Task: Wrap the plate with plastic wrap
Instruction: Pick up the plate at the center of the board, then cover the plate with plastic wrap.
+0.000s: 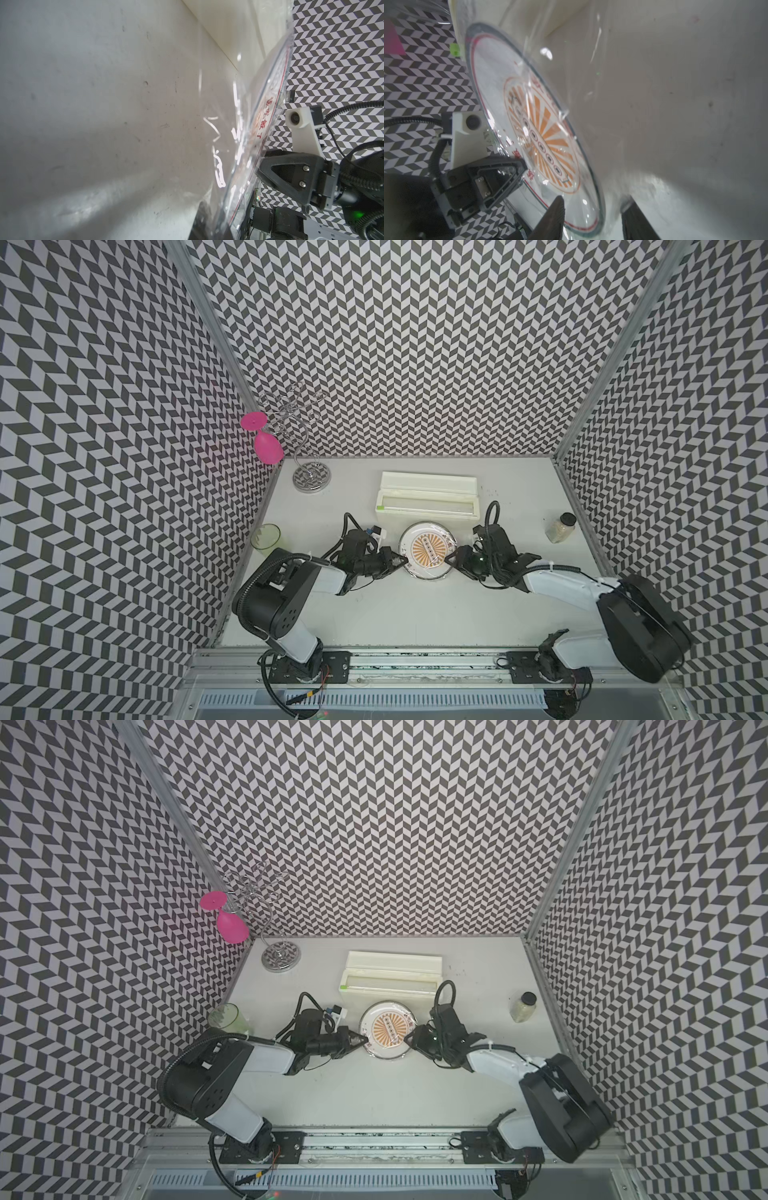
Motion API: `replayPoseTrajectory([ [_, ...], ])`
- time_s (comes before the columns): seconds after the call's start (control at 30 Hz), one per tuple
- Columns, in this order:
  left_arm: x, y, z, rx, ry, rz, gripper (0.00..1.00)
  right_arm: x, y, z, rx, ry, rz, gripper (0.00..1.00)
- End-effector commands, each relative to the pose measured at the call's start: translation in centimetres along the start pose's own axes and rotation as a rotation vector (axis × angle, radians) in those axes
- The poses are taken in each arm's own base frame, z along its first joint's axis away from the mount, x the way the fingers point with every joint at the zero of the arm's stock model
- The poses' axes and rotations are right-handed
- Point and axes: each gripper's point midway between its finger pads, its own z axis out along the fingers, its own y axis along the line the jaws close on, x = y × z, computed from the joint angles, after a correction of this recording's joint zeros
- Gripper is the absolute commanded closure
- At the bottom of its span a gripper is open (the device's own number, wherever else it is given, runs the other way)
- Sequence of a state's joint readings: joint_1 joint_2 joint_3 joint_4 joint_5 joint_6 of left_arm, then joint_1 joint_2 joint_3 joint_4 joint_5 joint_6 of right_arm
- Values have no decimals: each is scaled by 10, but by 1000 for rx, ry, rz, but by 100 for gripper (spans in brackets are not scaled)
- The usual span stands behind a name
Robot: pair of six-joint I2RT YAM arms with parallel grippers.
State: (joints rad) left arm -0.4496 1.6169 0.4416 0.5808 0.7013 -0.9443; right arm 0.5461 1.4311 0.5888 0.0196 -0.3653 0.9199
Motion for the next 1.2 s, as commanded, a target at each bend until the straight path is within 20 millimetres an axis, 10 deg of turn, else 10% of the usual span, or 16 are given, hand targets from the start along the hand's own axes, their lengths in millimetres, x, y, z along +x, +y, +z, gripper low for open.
replayPoseTrajectory([
  [0.0,-1,-20,2,44,8,69,100,-23,50,4,-166,-70,-82,68],
  [0.1,-2,-24,3,66,9,73,100,-18,63,6,-288,-56,-102,73],
  [0.33,-7,-33,5,105,13,71,100,-1,77,-17,-572,-41,-193,45],
  [0.77,-12,-29,-1,111,14,37,100,-7,66,-21,-581,-76,-269,94],
  [0.97,-16,-34,-6,118,3,31,100,2,52,-28,-572,-17,-181,42],
  [1.17,-15,-37,-8,120,4,40,100,-2,22,-26,-433,36,-76,17],
])
